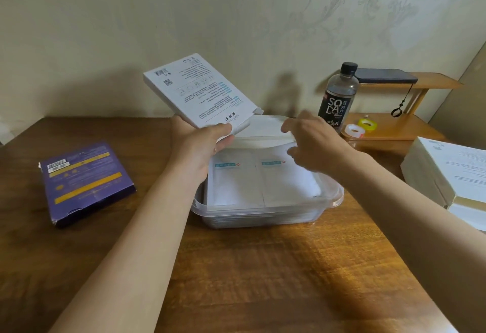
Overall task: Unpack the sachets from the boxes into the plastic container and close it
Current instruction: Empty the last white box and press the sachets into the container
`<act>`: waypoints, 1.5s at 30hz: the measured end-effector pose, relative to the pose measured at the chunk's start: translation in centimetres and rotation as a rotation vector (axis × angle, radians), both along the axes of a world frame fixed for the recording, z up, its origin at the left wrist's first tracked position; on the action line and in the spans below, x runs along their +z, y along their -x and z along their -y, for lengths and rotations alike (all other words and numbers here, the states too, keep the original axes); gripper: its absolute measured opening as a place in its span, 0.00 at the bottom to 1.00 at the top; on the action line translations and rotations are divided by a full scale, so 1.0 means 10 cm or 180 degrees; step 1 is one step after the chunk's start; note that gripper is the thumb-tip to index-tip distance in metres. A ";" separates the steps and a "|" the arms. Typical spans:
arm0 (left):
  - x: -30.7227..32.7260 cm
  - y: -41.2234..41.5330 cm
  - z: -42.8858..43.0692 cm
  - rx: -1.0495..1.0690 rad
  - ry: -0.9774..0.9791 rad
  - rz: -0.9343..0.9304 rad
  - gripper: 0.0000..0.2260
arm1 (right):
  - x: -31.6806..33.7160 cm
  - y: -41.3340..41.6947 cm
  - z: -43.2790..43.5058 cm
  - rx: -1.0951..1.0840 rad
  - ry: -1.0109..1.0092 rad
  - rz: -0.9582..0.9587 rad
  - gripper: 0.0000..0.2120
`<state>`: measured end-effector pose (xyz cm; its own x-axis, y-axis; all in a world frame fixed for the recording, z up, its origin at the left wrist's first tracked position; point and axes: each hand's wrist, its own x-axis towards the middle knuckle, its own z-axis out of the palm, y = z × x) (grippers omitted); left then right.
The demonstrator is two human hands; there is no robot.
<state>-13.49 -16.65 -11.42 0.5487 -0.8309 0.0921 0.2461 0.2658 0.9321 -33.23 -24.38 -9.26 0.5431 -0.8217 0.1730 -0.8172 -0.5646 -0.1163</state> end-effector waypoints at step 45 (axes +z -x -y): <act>0.70 2.46 0.06 -0.2690 -0.0458 -0.0232 0.10 | 0.75 2.59 -0.61 -0.1196 -0.1536 0.4008 0.10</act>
